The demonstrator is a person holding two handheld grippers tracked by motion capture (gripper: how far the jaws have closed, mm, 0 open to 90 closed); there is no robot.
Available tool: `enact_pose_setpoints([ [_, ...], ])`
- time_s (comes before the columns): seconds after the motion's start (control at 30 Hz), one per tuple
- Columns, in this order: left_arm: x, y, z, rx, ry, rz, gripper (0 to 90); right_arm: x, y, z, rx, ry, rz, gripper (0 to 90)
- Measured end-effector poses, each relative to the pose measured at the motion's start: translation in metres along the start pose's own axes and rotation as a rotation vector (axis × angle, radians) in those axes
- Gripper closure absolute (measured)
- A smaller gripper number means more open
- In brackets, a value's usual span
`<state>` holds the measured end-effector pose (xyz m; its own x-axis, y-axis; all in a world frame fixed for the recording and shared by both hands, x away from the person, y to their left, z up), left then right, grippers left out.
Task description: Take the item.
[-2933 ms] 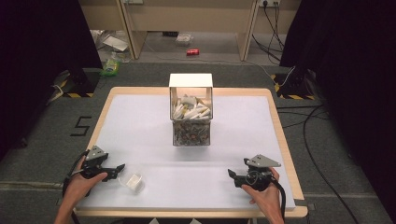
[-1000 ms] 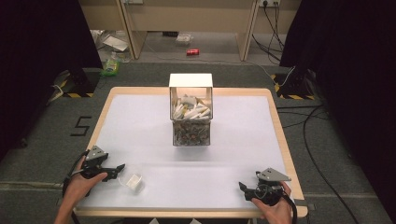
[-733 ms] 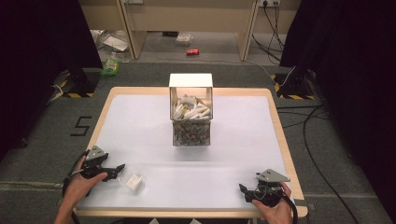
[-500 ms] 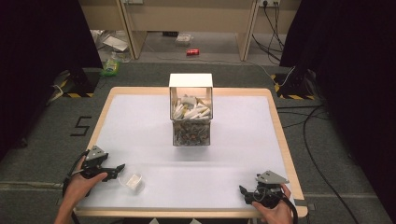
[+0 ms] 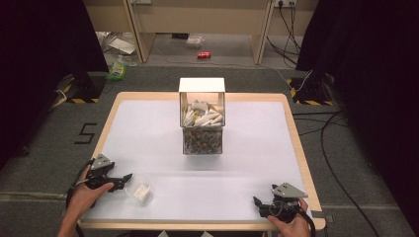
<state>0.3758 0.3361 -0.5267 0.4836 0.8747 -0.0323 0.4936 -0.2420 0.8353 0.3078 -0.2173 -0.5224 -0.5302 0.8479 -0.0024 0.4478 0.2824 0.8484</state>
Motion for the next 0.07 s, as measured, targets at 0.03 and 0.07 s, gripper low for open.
enact_pose_setpoints([
  [0.03,0.0000,0.0000,0.0000,0.000,0.000,0.000,10.3,0.0000,0.0000,0.0000,0.000,0.000,0.000,17.6],
  [0.07,0.0001,0.0000,0.0000,0.000,0.000,0.000,10.3,-0.0001,0.0000,0.0000,0.000,0.001,-0.001,17.6],
])
Point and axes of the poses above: each handheld gripper's, and its own axes: z roughly forward along the jaws, y roughly out of its top, x roughly to its left, the point moved 3 cm from there along z, roughly forward along the jaws, and after that the axes turned 8 degrees about -x, right-handed, at the moved point
